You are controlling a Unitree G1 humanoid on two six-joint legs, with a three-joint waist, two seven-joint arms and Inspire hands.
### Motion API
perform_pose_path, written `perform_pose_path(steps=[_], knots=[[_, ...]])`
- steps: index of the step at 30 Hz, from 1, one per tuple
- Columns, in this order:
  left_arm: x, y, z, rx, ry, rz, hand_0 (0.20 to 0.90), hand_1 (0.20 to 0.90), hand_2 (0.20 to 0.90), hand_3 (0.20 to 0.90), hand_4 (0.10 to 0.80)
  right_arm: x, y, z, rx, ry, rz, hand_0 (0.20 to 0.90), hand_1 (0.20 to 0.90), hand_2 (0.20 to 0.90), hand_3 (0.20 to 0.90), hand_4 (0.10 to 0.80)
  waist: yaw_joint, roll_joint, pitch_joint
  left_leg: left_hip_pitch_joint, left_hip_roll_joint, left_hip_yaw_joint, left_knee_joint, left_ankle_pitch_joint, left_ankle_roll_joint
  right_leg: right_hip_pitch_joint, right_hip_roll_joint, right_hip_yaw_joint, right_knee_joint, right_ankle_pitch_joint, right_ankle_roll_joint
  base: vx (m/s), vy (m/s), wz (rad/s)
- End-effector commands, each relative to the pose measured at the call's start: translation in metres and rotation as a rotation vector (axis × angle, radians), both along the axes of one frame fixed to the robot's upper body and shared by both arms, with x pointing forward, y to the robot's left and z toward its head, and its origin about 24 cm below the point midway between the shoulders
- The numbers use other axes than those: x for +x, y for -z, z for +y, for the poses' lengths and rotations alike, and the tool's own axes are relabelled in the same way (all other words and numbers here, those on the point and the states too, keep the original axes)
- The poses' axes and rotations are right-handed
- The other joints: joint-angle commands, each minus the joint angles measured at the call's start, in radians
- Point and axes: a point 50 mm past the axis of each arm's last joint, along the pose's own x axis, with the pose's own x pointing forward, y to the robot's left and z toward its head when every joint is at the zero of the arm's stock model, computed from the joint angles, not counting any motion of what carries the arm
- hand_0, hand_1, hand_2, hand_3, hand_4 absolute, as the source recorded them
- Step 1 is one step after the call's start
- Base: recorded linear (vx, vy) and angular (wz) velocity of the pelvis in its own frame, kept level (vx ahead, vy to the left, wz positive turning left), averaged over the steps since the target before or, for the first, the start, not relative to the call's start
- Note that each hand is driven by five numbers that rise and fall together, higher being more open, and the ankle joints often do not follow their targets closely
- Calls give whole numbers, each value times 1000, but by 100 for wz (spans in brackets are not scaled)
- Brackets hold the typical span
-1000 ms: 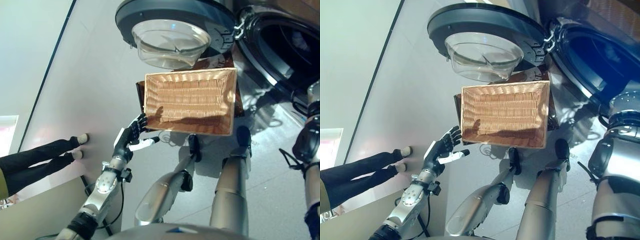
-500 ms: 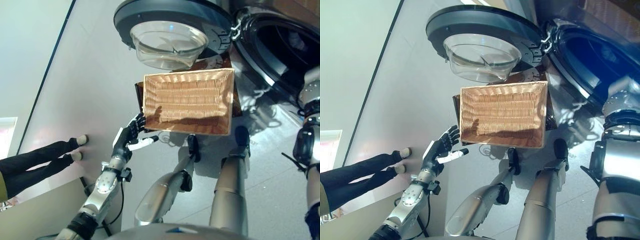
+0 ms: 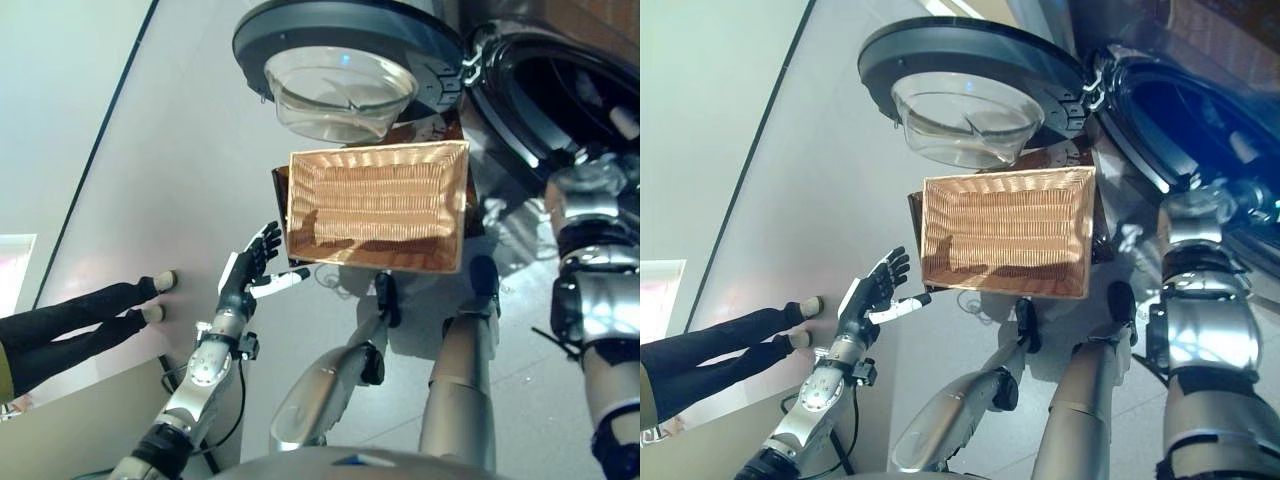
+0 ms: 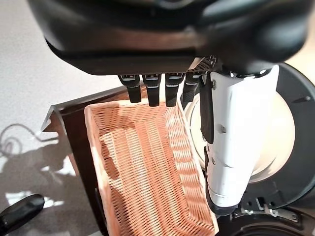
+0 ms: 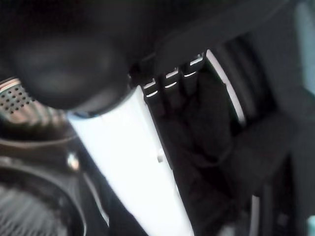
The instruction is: Pick up the clothes and place them into the washing machine
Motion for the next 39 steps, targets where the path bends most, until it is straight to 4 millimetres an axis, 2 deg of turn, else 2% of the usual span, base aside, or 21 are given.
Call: perform_pose_path(steps=[1, 4, 5, 6, 11, 12, 13, 27, 28, 30, 31, 32, 35, 39], knots=[[5, -18, 12, -17, -92, -139, 900, 900, 900, 900, 800, -10, 1, 2, -211, 62, -5, 900, 900, 900, 900, 800, 16, 68, -60, -52, -27, 4, 86, -53, -82, 64, 65, -48, -84, 5, -67, 0, 0, 0], [5, -19, 12, -17, -101, -145, 900, 900, 900, 900, 800, -9, 19, 10, -209, 41, 33, 900, 900, 900, 900, 800, 16, 69, -58, -49, -28, 4, 86, -56, -81, 66, 65, -47, -83, 4, -68, 0, 0, 0], [5, -18, 12, -17, -102, -144, 900, 900, 900, 900, 800, -9, 20, 10, -209, 41, 34, 900, 900, 900, 900, 800, 16, 68, -59, -49, -28, 4, 87, -56, -81, 66, 65, -46, -83, 4, -68, 0, 0, 0], [5, -16, 11, -25, -106, -138, 900, 900, 900, 900, 800, -10, 33, 14, -204, 30, 64, 900, 900, 900, 900, 800, 15, 66, -59, -49, -27, 5, 90, -57, -81, 68, 65, -45, -82, 4, -69, 0, 0, 0], [3, -9, 10, -65, -121, -99, 900, 900, 900, 900, 800, -11, 61, 23, -165, -7, 127, 900, 900, 900, 900, 800, 14, 60, -65, -43, -25, 8, 92, -59, -80, 72, 64, -46, -79, 2, -71, 0, 0, 0], [3, -9, 10, -66, -121, -99, 900, 900, 900, 900, 800, -11, 62, 23, -165, -7, 127, 900, 900, 900, 900, 800, 14, 60, -65, -43, -25, 8, 92, -60, -80, 72, 64, -46, -79, 1, -71, 0, 0, 0], [3, -6, 11, -74, -128, -83, 900, 900, 900, 900, 800, -10, 72, 30, -155, -38, 153, 900, 900, 900, 900, 800, 15, 58, -68, -39, -24, 8, 93, -61, -80, 76, 65, -46, -78, 0, -72, 0, 0, 0], [2, 14, 10, -68, -183, 7, 900, 900, 900, 900, 800, -14, 134, 73, -81, -235, 302, 900, 900, 900, 900, 800, -2, 29, -82, -21, -20, 17, 120, -82, -78, 106, 62, -45, -76, -3, -74, 0, 0, 0], [2, 14, 10, -68, -183, 7, 900, 900, 900, 900, 800, -14, 134, 73, -81, -235, 302, 900, 900, 900, 900, 800, -2, 29, -81, -21, -20, 17, 120, -82, -78, 106, 62, -45, -76, -3, -74, 0, 0, 0], [2, 18, 10, -59, -195, 23, 900, 900, 900, 900, 800, -18, 149, 83, -67, -294, 346, 900, 900, 900, 900, 800, -6, 19, -83, -14, -18, 18, 125, -88, -79, 117, 63, -45, -77, -2, -73, 0, 0, 0], [2, 18, 10, -59, -195, 23, 900, 900, 900, 900, 800, -18, 149, 83, -67, -294, 346, 900, 900, 900, 900, 800, -6, 19, -83, -13, -18, 18, 125, -88, -79, 117, 62, -45, -78, -2, -73, 0, 0, 0], [2, 24, 10, -35, -207, 46, 900, 900, 900, 900, 800, -19, 159, 93, -61, -370, 372, 900, 900, 900, 900, 800, -11, 9, -84, -7, -16, 18, 128, -89, -80, 127, 64, -47, -81, 0, -72, 0, 0, 0], [3, 27, 10, -9, -223, 51, 900, 900, 900, 900, 800, -26, 174, 103, -72, -450, 425, 900, 900, 900, 900, 800, -26, -11, -82, 8, -11, 19, 133, -96, -83, 150, 63, -52, -84, -1, -71, 7, -6, 1], [1, 36, 10, 34, -242, 84, 900, 900, 900, 900, 800, -41, 192, 100, -60, -446, 479, 900, 900, 900, 900, 800, -42, -38, -86, 52, -4, 9, 134, -106, -84, 212, 59, -62, -100, -3, -69, 53, -15, 0]])
